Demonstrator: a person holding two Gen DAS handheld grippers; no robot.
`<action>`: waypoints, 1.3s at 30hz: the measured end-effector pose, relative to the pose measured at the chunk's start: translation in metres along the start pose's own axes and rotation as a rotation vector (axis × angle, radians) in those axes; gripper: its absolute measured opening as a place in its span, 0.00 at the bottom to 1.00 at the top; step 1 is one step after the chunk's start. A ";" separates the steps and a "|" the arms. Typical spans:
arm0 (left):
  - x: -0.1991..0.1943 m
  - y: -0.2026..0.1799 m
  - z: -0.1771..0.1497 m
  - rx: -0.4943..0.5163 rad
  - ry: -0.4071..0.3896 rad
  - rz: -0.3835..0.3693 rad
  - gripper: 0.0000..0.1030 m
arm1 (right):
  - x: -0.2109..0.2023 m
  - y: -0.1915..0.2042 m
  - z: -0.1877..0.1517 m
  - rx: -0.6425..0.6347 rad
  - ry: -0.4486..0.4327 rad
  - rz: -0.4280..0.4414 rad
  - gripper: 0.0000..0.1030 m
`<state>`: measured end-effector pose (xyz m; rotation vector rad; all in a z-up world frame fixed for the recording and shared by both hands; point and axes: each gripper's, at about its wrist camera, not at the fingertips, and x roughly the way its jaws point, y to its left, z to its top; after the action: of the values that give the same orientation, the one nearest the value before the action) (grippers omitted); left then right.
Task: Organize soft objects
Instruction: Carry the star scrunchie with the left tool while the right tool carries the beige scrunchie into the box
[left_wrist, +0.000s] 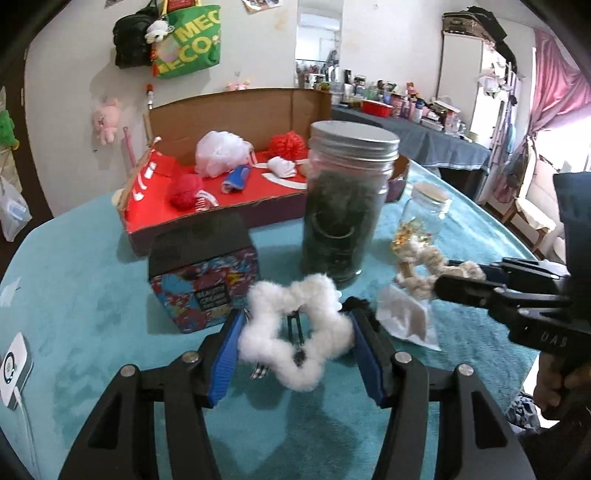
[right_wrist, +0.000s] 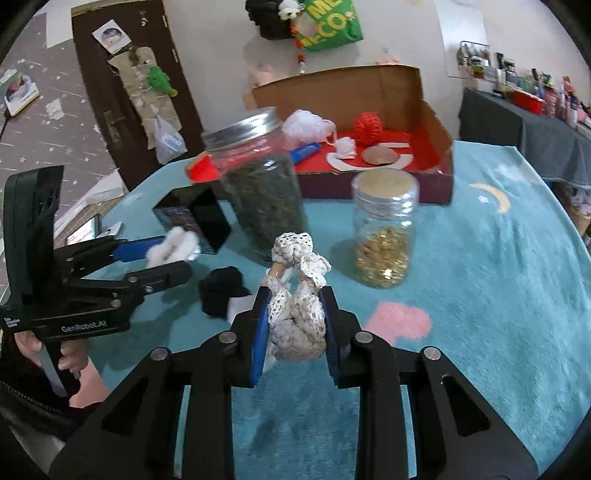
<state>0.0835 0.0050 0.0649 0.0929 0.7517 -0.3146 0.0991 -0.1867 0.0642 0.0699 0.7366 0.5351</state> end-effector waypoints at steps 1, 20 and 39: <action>0.000 -0.002 0.001 0.003 -0.001 -0.008 0.58 | 0.000 0.000 0.001 -0.002 0.000 0.006 0.24; 0.008 -0.010 0.003 0.008 0.025 -0.054 0.58 | 0.006 0.001 0.003 0.003 0.013 0.048 0.24; -0.002 0.029 -0.008 -0.068 0.031 -0.011 0.58 | -0.007 -0.025 -0.004 0.048 0.012 -0.019 0.24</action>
<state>0.0853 0.0345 0.0596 0.0291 0.7937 -0.2982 0.1036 -0.2124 0.0594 0.1041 0.7615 0.5007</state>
